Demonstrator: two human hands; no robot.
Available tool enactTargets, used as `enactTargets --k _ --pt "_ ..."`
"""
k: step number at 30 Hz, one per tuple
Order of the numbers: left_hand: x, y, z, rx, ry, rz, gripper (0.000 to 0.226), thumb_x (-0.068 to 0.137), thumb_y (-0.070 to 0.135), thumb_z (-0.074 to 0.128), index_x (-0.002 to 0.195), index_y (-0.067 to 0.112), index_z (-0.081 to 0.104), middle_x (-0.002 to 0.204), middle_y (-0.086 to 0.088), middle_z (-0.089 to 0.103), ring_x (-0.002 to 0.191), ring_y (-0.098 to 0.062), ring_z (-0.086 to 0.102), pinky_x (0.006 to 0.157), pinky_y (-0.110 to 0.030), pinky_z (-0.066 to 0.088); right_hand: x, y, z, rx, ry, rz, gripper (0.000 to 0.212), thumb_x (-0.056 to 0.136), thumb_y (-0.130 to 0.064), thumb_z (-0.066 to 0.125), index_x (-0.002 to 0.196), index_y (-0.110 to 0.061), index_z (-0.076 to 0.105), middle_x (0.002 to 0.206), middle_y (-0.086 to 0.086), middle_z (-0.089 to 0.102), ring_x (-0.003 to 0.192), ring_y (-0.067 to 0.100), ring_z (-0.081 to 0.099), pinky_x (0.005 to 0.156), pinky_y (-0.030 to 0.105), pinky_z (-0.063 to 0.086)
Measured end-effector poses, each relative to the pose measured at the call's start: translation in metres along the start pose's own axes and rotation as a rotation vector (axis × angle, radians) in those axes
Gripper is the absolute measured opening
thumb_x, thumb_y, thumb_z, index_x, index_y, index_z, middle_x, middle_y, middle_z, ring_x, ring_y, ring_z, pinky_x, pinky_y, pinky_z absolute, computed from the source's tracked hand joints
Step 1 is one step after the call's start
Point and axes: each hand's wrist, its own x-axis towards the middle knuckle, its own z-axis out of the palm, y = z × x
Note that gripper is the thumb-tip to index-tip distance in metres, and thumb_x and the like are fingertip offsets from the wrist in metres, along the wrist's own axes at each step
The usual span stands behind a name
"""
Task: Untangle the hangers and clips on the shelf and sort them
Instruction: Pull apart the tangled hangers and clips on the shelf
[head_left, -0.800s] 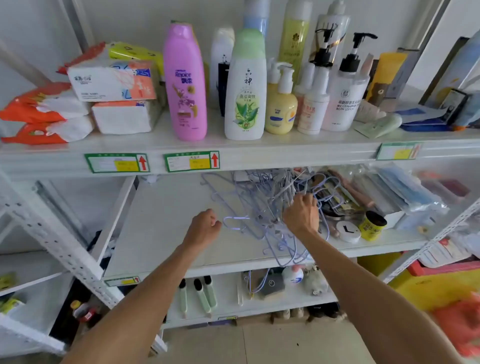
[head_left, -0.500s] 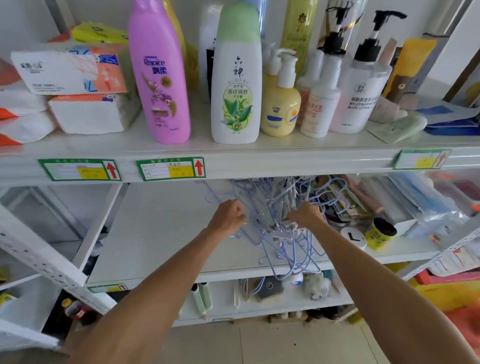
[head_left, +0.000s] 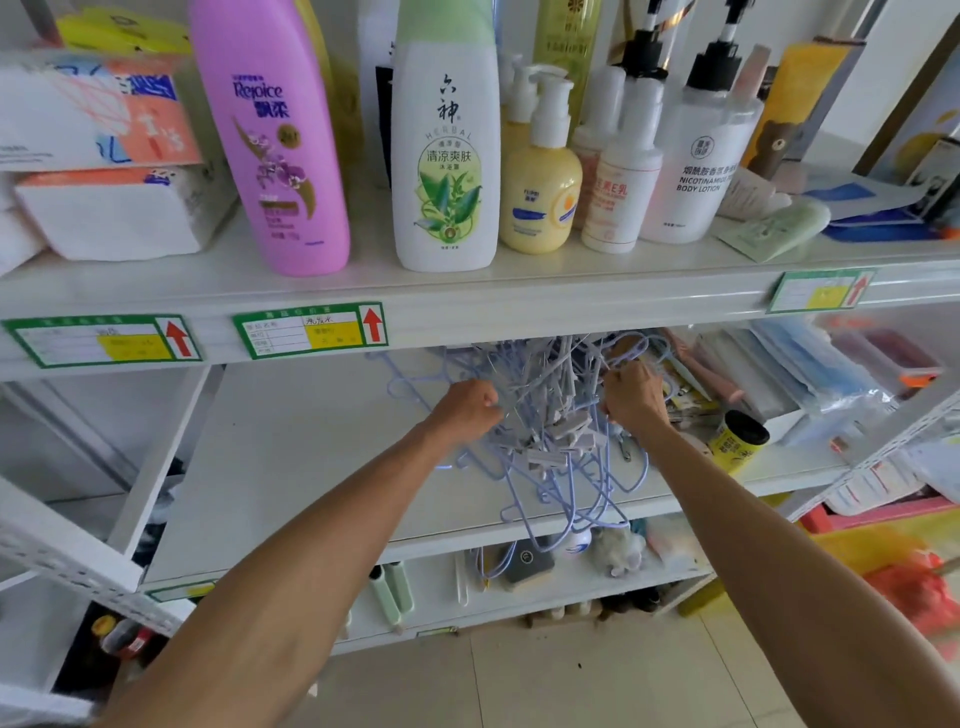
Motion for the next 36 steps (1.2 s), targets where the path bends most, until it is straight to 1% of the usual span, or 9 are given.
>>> enactTargets --k 2,5,7,12,17,23,27,31,36 --pt "0.002 0.006 -0.001 -0.023 -0.008 0.016 0.004 0.082 0.014 0.058 0.082 0.018 0.059 0.079 -0.007 0.060 0.074 -0.016 0.053 0.066 -0.030 0.043 -0.007 0.002 0.005 0.018 0.051 0.008 0.041 0.097 -0.014 0.042 0.065 0.004 0.062 0.067 0.017 0.066 0.052 0.021 0.054 0.052 0.032 0.053" --pt "0.000 0.013 -0.007 0.009 -0.052 0.004 0.005 0.086 0.016 0.059 0.087 0.011 0.059 0.088 -0.009 0.064 0.086 -0.024 0.062 0.071 -0.030 0.045 -0.020 -0.001 0.010 -0.030 0.078 -0.021 0.039 0.094 -0.013 0.038 0.060 -0.001 0.052 0.063 0.013 0.057 0.054 0.021 0.044 0.056 0.034 0.040" --pt "-0.006 0.011 -0.007 0.079 -0.067 -0.010 0.011 0.089 0.021 0.060 0.091 0.010 0.059 0.090 -0.007 0.060 0.091 -0.026 0.060 0.075 -0.029 0.042 -0.028 0.003 0.016 -0.071 0.022 -0.046 0.038 0.093 -0.017 0.038 0.061 -0.001 0.051 0.066 0.012 0.060 0.059 0.025 0.054 0.059 0.037 0.044" --pt "-0.029 -0.013 -0.006 0.208 -0.009 -0.113 0.032 0.089 0.030 0.060 0.117 0.013 0.063 0.123 -0.012 0.062 0.119 -0.032 0.055 0.104 -0.044 0.039 -0.043 0.009 0.022 -0.215 -0.075 -0.051 0.030 0.096 -0.032 0.042 0.080 -0.009 0.052 0.079 0.011 0.058 0.072 0.029 0.057 0.061 0.034 0.043" --pt "-0.054 -0.037 -0.011 0.196 0.028 -0.168 0.035 0.089 0.028 0.056 0.121 0.014 0.058 0.132 -0.010 0.058 0.124 -0.032 0.052 0.105 -0.043 0.036 -0.048 -0.002 0.019 -0.243 -0.149 -0.055 0.029 0.095 -0.031 0.041 0.083 -0.007 0.051 0.077 0.013 0.055 0.074 0.031 0.056 0.059 0.033 0.040" --pt "-0.082 -0.055 -0.004 0.192 0.063 -0.127 0.031 0.091 0.028 0.056 0.117 0.012 0.059 0.126 -0.012 0.058 0.118 -0.032 0.054 0.098 -0.042 0.041 -0.086 -0.010 0.027 -0.170 0.041 0.010 0.047 0.095 -0.026 0.042 0.139 -0.012 0.032 0.131 0.023 0.037 0.106 0.037 0.048 0.075 0.039 0.038" --pt "-0.087 -0.061 0.005 0.117 0.140 -0.066 0.026 0.091 0.024 0.054 0.113 0.011 0.060 0.120 -0.012 0.060 0.114 -0.032 0.056 0.094 -0.040 0.043 -0.100 0.000 0.041 -0.203 0.226 -0.244 0.028 0.095 -0.027 0.055 0.121 -0.020 0.048 0.116 0.013 0.040 0.096 0.032 0.054 0.060 0.035 0.046" --pt "-0.089 -0.065 0.008 0.036 0.195 -0.006 0.030 0.091 0.023 0.056 0.119 0.011 0.061 0.121 -0.012 0.061 0.113 -0.032 0.057 0.096 -0.041 0.045 -0.096 0.011 0.053 -0.227 0.165 -0.349 0.031 0.094 -0.030 0.060 0.122 -0.016 0.059 0.122 0.010 0.042 0.084 0.030 0.063 0.058 0.033 0.052" --pt "-0.099 -0.069 0.015 -0.031 0.266 0.012 0.028 0.092 0.018 0.056 0.118 0.011 0.064 0.119 -0.009 0.064 0.105 -0.028 0.062 0.092 -0.038 0.048 -0.088 0.014 0.052 -0.485 -0.022 -0.338 0.049 0.091 -0.036 0.060 0.136 -0.027 0.042 0.123 0.012 0.058 0.090 0.031 0.067 0.064 0.038 0.056"
